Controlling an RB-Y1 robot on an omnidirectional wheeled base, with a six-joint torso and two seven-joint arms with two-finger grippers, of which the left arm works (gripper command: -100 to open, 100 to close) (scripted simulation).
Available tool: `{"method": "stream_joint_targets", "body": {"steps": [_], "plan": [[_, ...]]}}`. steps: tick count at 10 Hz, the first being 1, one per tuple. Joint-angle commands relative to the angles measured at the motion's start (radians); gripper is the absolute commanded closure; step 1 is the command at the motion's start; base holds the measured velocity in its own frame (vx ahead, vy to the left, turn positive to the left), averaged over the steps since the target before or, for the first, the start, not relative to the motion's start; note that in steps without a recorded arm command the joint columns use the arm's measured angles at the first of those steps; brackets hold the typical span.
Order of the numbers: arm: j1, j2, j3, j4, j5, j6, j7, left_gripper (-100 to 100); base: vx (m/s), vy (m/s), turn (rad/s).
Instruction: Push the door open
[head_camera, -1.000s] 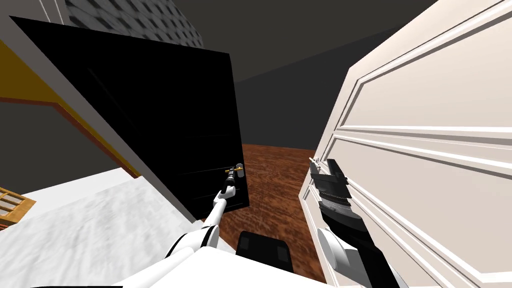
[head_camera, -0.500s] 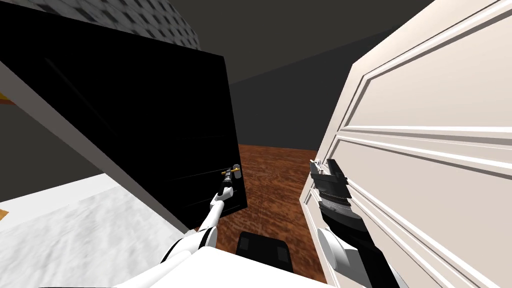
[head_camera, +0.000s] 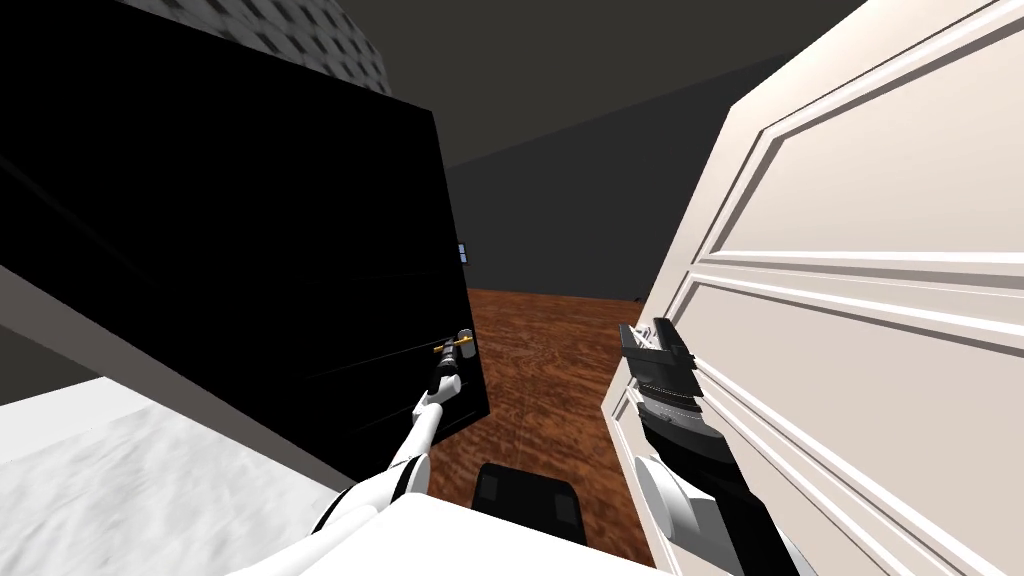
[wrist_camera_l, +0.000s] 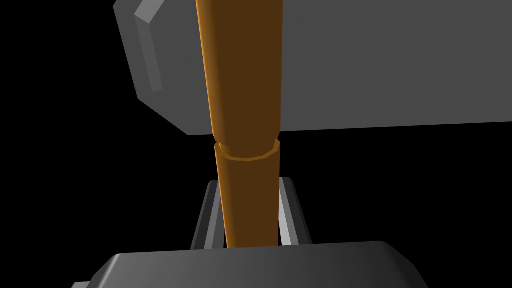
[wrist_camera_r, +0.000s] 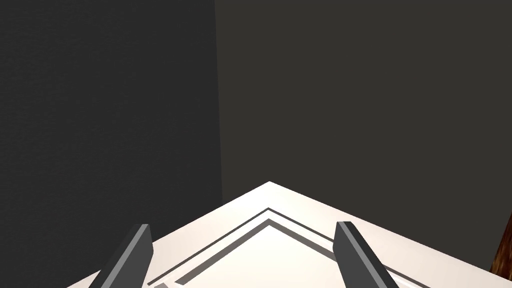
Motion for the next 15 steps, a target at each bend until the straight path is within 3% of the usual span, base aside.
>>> {"method": "stream_joint_targets", "body": {"steps": [1,5,10,11,15], "plan": [[0.016,0.004,0.021,-0.031,0.021,0.014,-0.018,100,0.126,-0.004,-0.041],[0.041,0.012,0.075,-0.056,0.075,0.016,-0.065,100,0.151,-0.008,-0.038],[0.083,0.023,0.166,-0.098,0.169,0.019,-0.144,100,0.185,-0.003,-0.045],[0.083,0.023,0.166,-0.098,0.169,0.019,-0.144,100,0.132,0.020,0.000],[0.116,0.031,0.239,-0.131,0.243,0.022,-0.208,100,0.192,0.011,-0.044]]}}
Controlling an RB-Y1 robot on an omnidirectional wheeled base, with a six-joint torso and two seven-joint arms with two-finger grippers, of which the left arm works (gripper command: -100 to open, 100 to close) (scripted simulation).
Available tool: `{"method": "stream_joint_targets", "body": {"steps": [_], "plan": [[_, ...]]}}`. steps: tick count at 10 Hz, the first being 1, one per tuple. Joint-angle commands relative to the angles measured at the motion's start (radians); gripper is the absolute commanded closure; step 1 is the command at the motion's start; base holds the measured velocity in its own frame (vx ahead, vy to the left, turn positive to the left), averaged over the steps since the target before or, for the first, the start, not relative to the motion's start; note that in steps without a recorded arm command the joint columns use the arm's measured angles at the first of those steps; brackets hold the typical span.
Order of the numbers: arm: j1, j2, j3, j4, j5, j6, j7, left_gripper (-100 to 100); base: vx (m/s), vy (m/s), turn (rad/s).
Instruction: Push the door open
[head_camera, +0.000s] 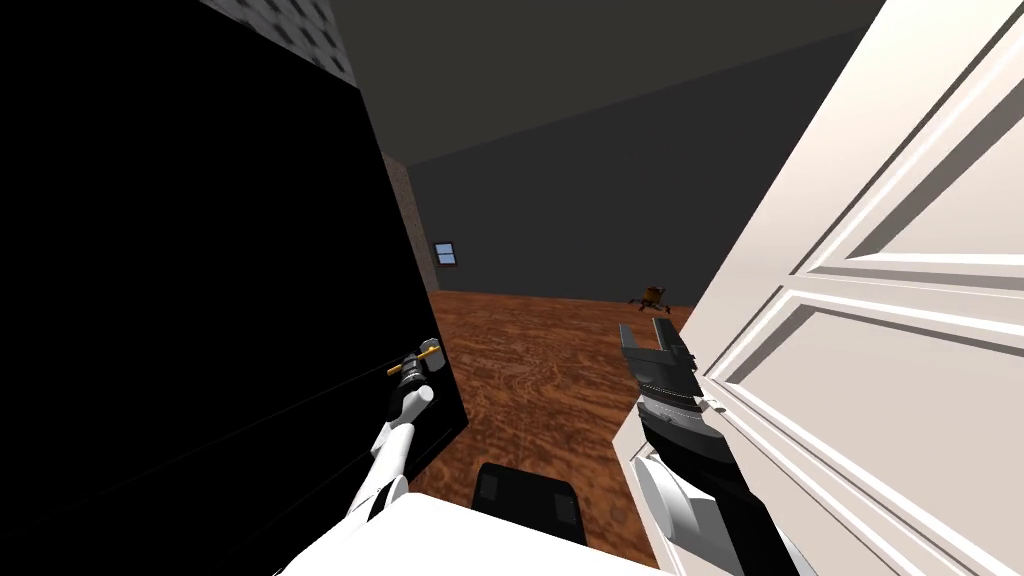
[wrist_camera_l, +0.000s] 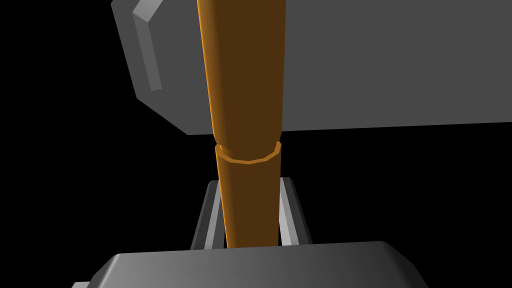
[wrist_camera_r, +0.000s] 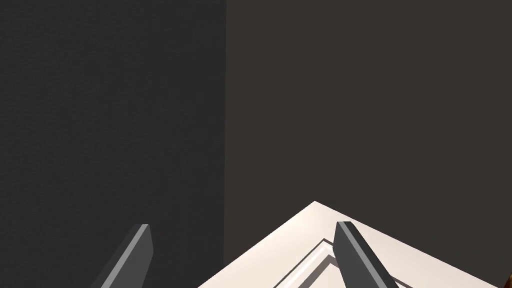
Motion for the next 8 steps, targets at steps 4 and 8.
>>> {"method": "stream_joint_targets", "body": {"steps": [4,8], "plan": [[0.021,0.017,0.052,-0.011,0.059,-0.007,-0.043,100,0.143,0.012,-0.025],[0.042,0.020,0.099,-0.022,0.086,-0.010,-0.069,100,0.141,0.018,0.017]]}}
